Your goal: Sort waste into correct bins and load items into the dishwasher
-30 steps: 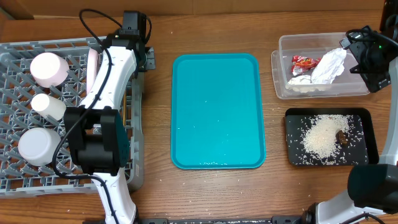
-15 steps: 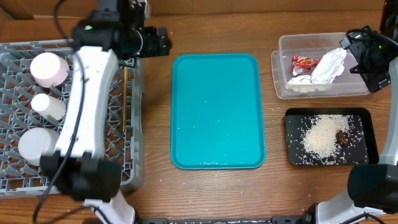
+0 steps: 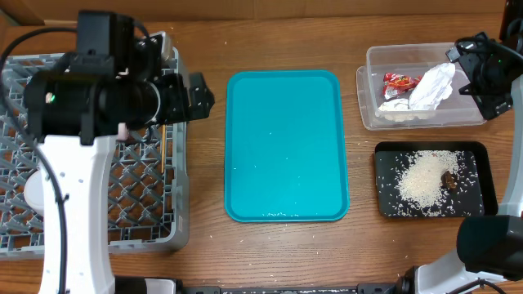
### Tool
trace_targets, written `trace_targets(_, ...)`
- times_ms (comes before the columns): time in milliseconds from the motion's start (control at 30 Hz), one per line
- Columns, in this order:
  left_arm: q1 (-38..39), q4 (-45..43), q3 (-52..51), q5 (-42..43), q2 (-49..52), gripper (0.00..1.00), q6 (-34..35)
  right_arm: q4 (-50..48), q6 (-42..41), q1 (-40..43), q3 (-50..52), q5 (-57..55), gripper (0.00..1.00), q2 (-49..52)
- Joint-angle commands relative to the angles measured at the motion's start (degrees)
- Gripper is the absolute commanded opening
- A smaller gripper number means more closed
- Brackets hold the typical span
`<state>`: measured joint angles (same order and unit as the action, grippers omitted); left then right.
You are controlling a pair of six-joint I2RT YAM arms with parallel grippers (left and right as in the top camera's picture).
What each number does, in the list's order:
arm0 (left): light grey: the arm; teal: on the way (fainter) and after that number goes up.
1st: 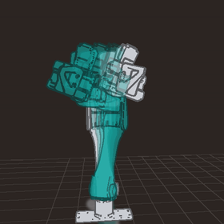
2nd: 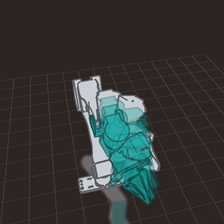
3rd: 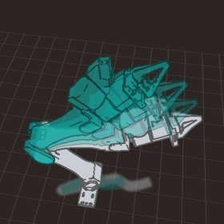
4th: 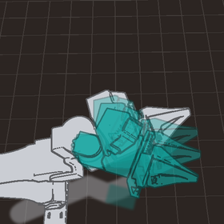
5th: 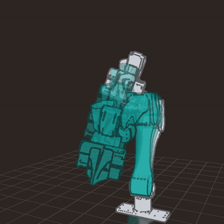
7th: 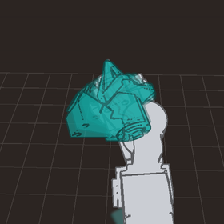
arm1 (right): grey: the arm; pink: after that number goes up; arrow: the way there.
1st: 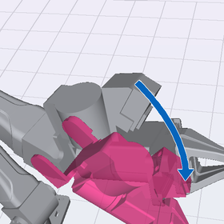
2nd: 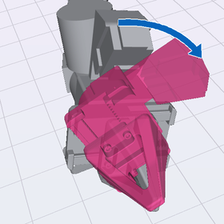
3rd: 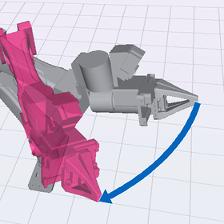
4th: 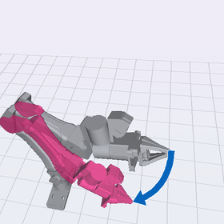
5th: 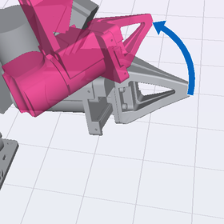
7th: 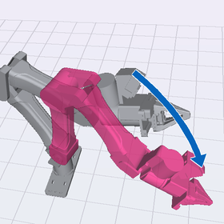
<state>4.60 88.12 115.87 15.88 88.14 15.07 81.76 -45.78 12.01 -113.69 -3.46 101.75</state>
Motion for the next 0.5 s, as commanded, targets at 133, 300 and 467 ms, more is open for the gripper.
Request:
trace_targets(133, -0.52, 3.82, 0.59, -14.10, -10.45, 1.00, 6.64, 7.21, 3.78, -0.46, -1.09, 9.84, 1.00, -0.66)
trace_targets(300, -0.52, 5.57, 0.59, -18.21, -13.22, 1.00, 8.07, 14.75, 4.04, -6.84, -1.03, 3.30, 1.00, -1.55)
trace_targets(467, -0.52, 6.23, 0.59, -17.79, -13.14, 1.00, 8.09, 15.30, 5.53, -20.46, -0.81, -3.21, 1.00, -4.28)
